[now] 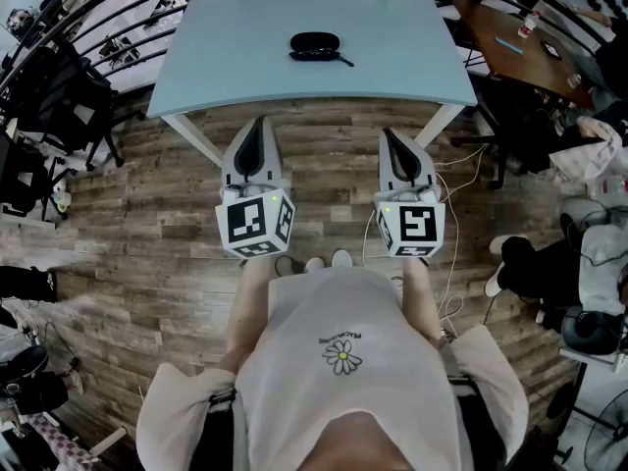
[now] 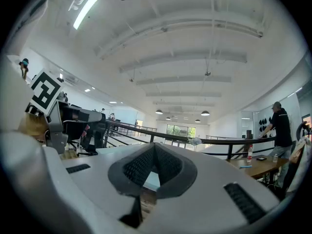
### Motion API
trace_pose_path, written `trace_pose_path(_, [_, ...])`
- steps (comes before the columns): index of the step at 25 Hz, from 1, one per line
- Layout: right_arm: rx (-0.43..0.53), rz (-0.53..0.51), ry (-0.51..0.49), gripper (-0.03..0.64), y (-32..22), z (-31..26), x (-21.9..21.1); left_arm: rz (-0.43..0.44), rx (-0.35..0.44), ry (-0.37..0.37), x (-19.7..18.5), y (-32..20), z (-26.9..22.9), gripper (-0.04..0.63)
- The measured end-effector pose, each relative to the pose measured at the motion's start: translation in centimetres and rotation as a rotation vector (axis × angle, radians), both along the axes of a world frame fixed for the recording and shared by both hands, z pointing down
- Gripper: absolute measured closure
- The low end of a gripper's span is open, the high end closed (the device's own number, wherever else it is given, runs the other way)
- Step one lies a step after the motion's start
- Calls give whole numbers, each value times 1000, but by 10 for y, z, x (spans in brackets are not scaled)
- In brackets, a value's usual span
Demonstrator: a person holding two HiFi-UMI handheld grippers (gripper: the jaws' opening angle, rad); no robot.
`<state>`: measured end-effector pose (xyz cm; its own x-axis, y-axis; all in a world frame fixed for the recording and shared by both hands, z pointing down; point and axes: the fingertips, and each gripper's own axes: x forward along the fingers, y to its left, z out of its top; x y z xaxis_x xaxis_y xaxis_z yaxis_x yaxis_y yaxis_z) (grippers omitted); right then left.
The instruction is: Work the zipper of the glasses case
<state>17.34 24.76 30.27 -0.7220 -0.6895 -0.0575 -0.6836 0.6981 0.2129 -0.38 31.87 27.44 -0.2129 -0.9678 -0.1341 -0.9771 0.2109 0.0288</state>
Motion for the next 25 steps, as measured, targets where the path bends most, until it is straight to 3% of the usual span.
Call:
trace_pose_path(15, [-44,-56,-58,609,-14,3,13,23,8,13,14,-20,3,580])
trace_pose_path(22, [-100,-72,-43,609,-33,30,27,-16,-10,4,14,-33,15,581])
trace_pose_path(25, [-131,-70,-19,609,-39,47,34,-38,-17,36,10,-34,23,581])
